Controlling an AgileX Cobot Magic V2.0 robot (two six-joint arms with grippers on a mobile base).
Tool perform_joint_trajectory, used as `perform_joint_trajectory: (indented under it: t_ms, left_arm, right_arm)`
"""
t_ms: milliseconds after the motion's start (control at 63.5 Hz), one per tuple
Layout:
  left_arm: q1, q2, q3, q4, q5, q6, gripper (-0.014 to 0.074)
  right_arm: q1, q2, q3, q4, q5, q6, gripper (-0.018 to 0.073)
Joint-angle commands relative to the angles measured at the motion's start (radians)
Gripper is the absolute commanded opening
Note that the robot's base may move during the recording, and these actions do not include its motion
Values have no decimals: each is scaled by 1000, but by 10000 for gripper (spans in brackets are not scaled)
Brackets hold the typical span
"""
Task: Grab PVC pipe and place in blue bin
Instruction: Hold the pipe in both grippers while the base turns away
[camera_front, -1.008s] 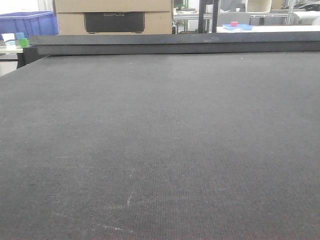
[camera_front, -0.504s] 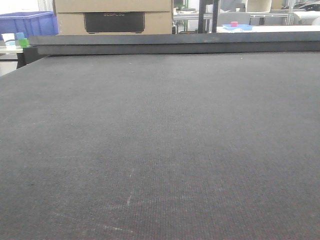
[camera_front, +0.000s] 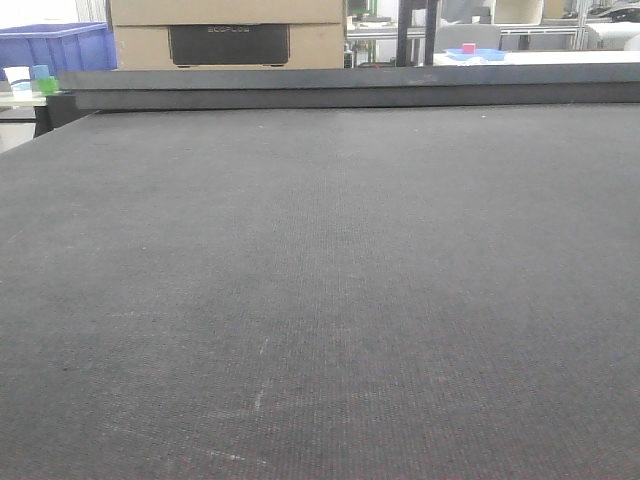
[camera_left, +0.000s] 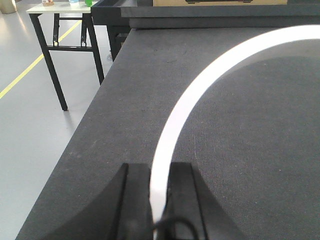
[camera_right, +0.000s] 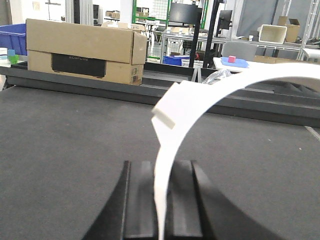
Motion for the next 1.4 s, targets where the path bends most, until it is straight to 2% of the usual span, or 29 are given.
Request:
perform_joint_trajectory:
  t_ms: [0, 1386]
  left_arm:
    - [-2, -6, -2, -12, -18, 0, -111]
    - [-2, -14, -2, -12, -18, 0, -111]
  right_arm:
    - [2, -3, 1, -2, -25, 1, -155]
    - [2, -5, 1, -2, -26, 1, -155]
